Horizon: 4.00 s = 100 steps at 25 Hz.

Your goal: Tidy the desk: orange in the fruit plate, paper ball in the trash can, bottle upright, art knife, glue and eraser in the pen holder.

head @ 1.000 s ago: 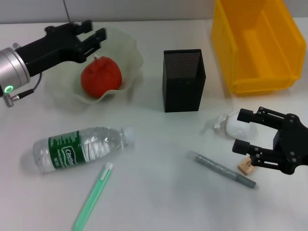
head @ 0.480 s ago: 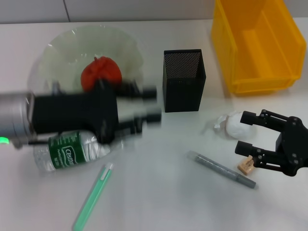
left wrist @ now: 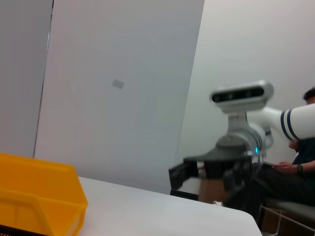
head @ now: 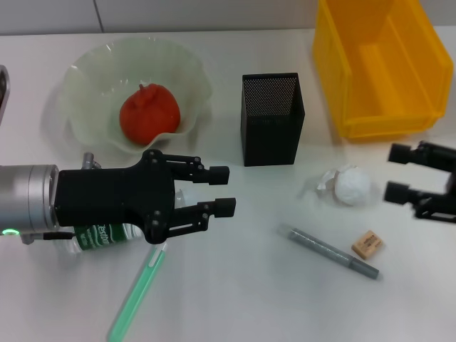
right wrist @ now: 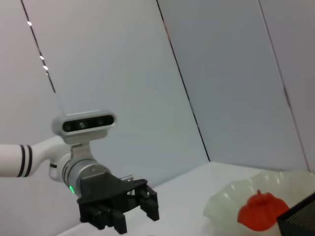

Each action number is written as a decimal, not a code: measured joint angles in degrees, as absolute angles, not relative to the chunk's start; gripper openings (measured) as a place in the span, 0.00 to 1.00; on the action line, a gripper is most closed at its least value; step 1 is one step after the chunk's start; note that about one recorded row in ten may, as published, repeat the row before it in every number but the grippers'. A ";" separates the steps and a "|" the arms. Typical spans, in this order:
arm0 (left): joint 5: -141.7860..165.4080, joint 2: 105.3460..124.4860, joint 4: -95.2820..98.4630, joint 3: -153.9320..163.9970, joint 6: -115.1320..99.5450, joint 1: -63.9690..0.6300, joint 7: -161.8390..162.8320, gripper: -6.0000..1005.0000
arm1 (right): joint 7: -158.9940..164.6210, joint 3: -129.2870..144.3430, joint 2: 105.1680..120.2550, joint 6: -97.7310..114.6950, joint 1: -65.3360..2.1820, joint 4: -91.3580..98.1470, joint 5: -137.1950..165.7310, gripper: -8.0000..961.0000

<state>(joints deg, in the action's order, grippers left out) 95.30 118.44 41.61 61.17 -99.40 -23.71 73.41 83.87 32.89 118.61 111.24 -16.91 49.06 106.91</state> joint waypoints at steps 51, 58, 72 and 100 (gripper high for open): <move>95.36 118.74 36.29 61.70 -94.55 -24.73 68.94 0.43 | 131.28 54.48 115.90 85.75 -43.78 47.88 146.56 0.73; 95.36 118.74 34.34 61.26 -94.41 -24.93 66.88 0.43 | 130.87 54.49 116.66 84.94 -44.26 47.29 146.61 0.73; 95.16 118.74 34.27 61.26 -93.51 -24.96 66.88 0.43 | 130.78 55.83 116.65 83.25 -45.10 44.71 146.70 0.71; 93.88 118.75 32.22 61.26 -93.07 -24.96 64.69 0.43 | 113.56 49.79 118.77 88.76 -21.58 70.78 110.24 0.52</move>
<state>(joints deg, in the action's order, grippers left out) 93.88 118.75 32.22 61.26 -93.07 -24.96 64.69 113.56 49.79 118.77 88.76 -21.58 70.78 110.24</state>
